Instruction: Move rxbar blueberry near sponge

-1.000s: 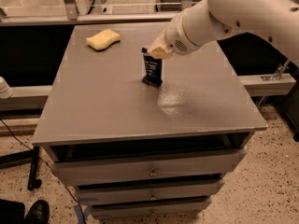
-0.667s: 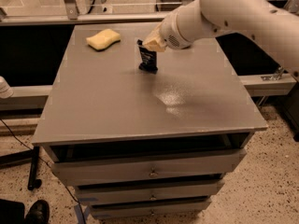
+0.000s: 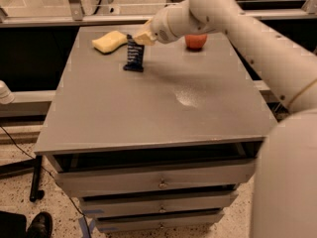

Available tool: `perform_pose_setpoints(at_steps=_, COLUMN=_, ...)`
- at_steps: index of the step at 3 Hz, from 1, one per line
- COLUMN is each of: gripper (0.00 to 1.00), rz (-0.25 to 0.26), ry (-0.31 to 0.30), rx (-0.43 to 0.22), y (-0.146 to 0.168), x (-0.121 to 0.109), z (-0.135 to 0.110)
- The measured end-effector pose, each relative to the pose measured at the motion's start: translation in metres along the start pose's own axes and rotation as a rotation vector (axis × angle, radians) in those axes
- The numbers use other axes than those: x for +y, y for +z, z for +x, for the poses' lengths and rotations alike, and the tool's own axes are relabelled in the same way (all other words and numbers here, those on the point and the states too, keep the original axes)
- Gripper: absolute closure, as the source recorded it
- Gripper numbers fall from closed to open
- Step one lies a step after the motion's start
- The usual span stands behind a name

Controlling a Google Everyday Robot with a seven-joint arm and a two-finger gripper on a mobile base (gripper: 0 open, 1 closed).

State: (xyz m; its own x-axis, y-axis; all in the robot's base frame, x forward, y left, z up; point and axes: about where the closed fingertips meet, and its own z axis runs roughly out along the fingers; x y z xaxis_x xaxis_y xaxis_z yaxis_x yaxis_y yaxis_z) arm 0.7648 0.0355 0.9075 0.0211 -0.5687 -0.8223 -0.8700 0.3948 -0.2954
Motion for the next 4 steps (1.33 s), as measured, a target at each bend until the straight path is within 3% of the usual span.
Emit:
perform_pose_setpoints(at_steps=1, gripper=1.0, rz=-0.048, ry=0.003, rx=-0.062, y=0.041, x=-0.015, z=-0.014)
perform_pose_setpoints(at_steps=2, gripper=1.0, rz=-0.06, ry=-0.014, rx=-0.092, y=0.065, x=-0.025, z=-0.027)
perform_pose_setpoints(at_steps=4, gripper=1.0, rz=-0.012, ry=-0.059, rx=-0.028, y=0.084, x=-0.044, z=-0.02)
